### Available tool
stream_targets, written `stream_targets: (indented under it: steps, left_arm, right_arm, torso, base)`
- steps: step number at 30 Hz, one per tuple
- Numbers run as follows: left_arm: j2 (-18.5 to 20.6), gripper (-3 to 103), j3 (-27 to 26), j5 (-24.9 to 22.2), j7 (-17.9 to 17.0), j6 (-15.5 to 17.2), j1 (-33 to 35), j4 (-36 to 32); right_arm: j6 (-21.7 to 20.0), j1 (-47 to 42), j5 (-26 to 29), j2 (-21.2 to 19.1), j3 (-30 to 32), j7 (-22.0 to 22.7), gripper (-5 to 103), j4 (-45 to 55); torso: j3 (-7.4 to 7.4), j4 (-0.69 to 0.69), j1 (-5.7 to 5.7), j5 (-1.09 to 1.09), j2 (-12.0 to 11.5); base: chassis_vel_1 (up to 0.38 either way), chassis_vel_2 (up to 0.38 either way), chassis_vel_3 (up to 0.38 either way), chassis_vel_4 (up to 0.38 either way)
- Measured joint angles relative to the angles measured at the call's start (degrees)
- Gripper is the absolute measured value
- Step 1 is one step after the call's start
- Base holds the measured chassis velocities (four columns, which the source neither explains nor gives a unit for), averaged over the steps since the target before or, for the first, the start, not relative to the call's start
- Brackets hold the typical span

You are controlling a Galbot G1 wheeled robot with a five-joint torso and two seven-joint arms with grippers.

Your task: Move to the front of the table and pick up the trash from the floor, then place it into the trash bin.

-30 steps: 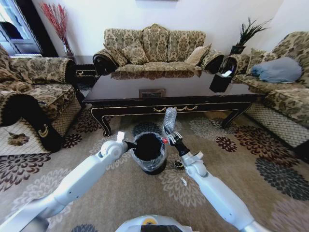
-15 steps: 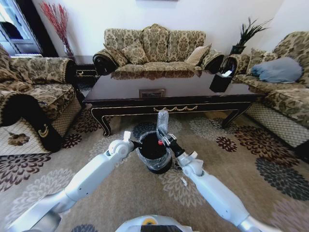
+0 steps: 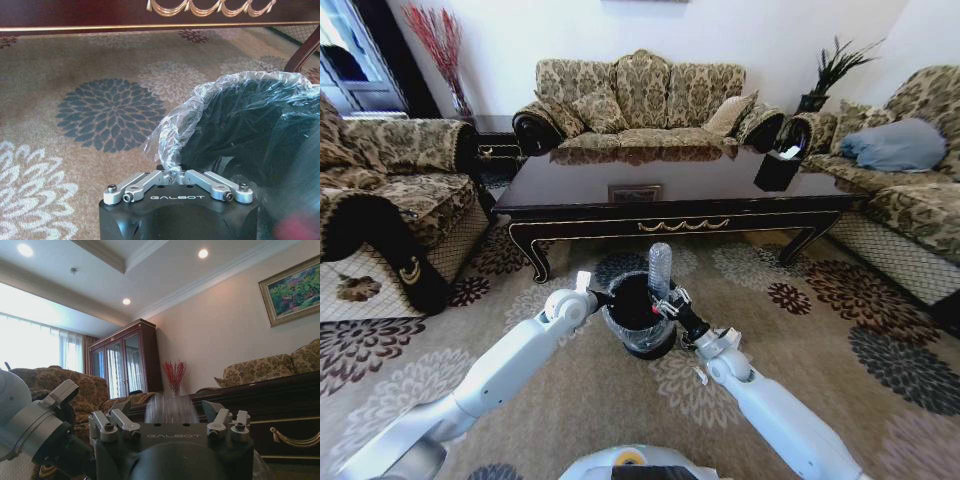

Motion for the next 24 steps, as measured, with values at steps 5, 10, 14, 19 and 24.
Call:
stream_targets:
  steps: [5,10,14,19,24]
  left_arm:
    - [1.04,2,-0.9,0.16,-0.08,0.0,0.94,-1.25]
    - [2.63,2,-3.65,0.52,-0.14,0.02,2.85,-3.13]
    - [4.95,2,-8.08,0.52,-0.24,0.02,5.18,-5.16]
    - [9.87,2,-13.46,0.26,-0.14,0.02,8.71,-8.06]
    - [15.47,2,-18.81,0.25,-0.02,0.02,13.69,-11.89]
  right_arm:
    - [-0.13,-1.0,0.33,-0.7,0.9,0.02,95,0.77]
    - [-1.14,-0.97,1.44,-0.83,3.14,2.99,100,1.61]
    - [-3.21,0.12,4.51,-0.9,5.59,7.35,100,1.22]
    - [-8.89,0.02,4.67,-1.74,7.24,14.95,100,-0.36]
    - [-20.44,-2.18,-2.09,-2.81,6.76,24.1,100,-2.06]
  torso:
    - [0.0,0.0,0.0,0.0,0.0]
    - [0.0,-0.01,0.0,-0.01,0.0]
    - [0.0,0.01,0.0,-0.01,0.0]
    - [0.0,0.02,0.0,-0.02,0.01]
    - [0.0,-0.03,0.0,-0.03,0.0]
  base:
    - [0.0,0.0,0.0,0.0]
    - [0.0,0.0,0.0,0.0]
    - [0.0,0.0,0.0,0.0]
    - [0.0,0.0,0.0,0.0]
    - [0.0,0.0,0.0,0.0]
